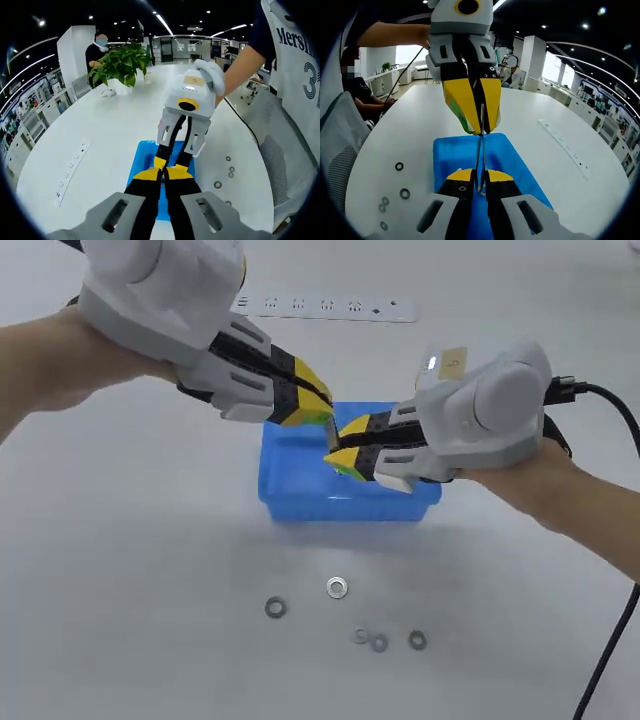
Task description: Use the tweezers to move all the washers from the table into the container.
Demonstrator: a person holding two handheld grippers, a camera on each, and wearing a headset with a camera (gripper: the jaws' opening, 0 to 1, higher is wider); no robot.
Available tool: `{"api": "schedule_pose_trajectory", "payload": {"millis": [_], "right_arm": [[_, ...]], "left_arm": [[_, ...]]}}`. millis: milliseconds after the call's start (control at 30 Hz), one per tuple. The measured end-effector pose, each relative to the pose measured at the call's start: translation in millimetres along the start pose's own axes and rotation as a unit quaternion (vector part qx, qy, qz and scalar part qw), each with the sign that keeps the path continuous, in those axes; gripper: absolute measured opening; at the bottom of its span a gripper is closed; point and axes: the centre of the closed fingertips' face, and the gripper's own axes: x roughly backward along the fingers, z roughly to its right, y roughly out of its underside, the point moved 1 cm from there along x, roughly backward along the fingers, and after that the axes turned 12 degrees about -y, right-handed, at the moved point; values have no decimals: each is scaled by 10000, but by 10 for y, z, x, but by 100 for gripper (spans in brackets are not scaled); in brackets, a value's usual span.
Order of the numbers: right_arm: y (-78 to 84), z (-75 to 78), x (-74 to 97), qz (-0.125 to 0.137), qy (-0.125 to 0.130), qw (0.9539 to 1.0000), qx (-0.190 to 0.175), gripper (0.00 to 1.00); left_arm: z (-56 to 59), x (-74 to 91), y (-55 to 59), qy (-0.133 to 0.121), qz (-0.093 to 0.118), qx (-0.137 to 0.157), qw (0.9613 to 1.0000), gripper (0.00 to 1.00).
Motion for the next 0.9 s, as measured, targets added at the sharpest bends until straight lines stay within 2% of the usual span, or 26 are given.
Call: {"api": "schedule_pose_trajectory", "payload": {"millis": [167, 367, 533, 900], "right_arm": [[82, -14, -44, -74, -18, 10000, 11, 10], [61, -15, -20, -3, 6, 10000, -50, 10], [47, -18, -8, -108, 47, 9999, 13, 10], [-160, -58, 110, 2, 173, 9998, 106, 12]], "left_arm": [[76, -50, 45, 116, -70, -111, 9998, 6], [81, -59, 12, 132, -53, -143, 9998, 7], [94, -68, -9, 140, -62, -232, 9996, 6], [69, 88, -168, 68, 34, -328, 9994, 6]]}}
